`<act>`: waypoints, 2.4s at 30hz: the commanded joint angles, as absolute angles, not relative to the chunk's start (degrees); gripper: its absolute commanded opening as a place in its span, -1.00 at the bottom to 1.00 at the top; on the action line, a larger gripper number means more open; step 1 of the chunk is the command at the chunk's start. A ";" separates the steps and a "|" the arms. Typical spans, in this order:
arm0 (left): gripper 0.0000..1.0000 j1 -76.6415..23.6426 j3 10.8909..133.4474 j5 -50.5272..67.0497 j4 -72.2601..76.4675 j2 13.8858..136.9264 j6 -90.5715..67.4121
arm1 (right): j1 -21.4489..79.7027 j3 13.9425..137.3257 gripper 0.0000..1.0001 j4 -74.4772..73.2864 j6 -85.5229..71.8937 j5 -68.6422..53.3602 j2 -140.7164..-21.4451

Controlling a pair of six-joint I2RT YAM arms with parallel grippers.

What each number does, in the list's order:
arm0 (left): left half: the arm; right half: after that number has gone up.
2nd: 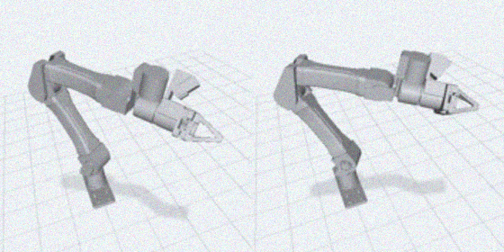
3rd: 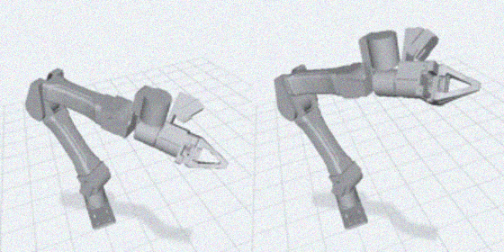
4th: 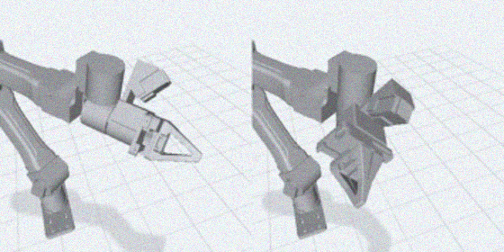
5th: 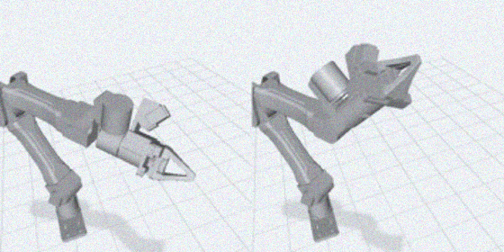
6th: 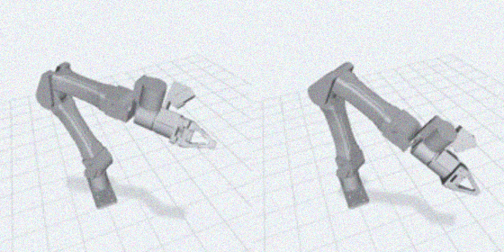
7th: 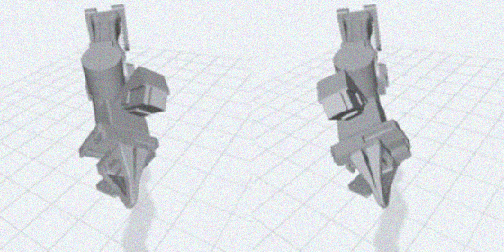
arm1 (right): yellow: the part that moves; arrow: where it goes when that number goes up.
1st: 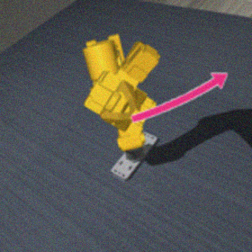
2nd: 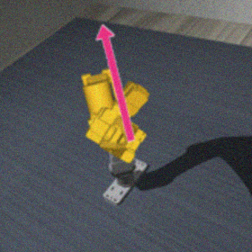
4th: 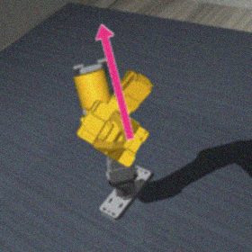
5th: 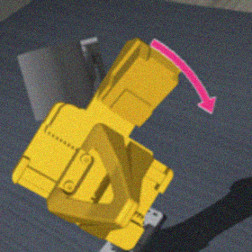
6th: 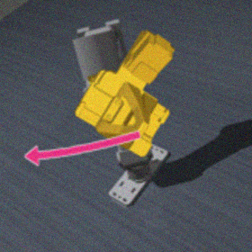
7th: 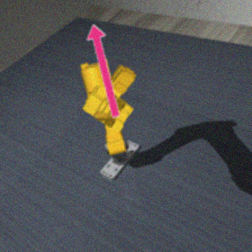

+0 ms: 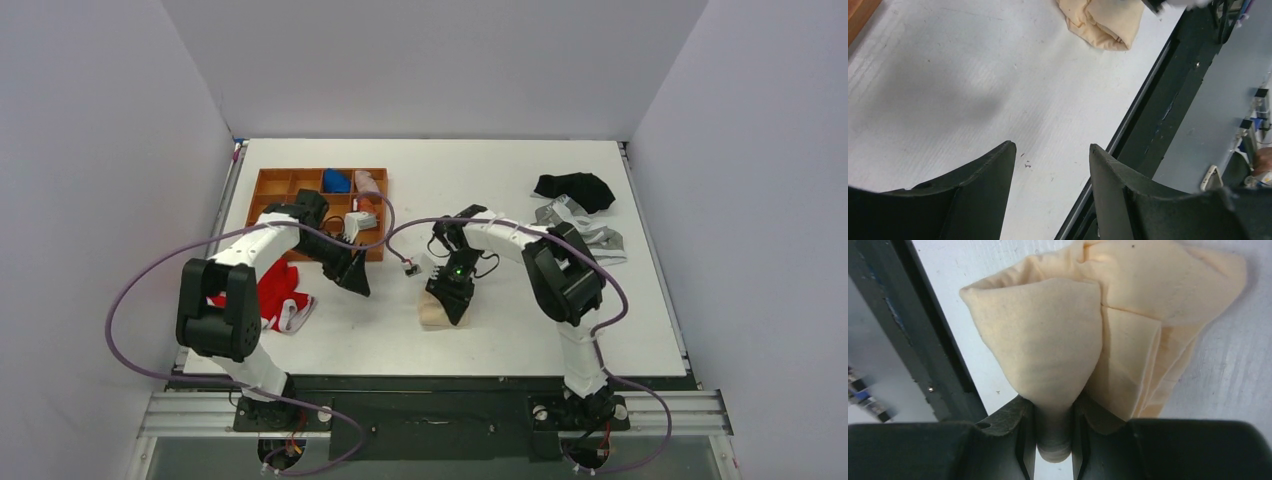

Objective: Roll the underwear
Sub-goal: Roll the underwear to the center of the board.

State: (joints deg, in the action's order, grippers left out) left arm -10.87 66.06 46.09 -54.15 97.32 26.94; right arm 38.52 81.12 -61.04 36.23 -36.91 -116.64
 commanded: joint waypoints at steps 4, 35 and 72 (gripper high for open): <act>0.14 -11.64 59.89 40.86 -49.00 85.21 32.20 | 35.30 91.40 -1.00 -72.96 44.20 -44.22 -128.05; 0.78 -52.22 54.63 13.51 -16.65 86.06 32.14 | 33.44 99.55 -1.00 -76.64 40.07 -43.68 -136.68; -0.28 -54.07 54.43 15.69 -8.89 99.24 31.19 | 33.59 99.57 -1.00 -76.84 40.44 -44.54 -136.65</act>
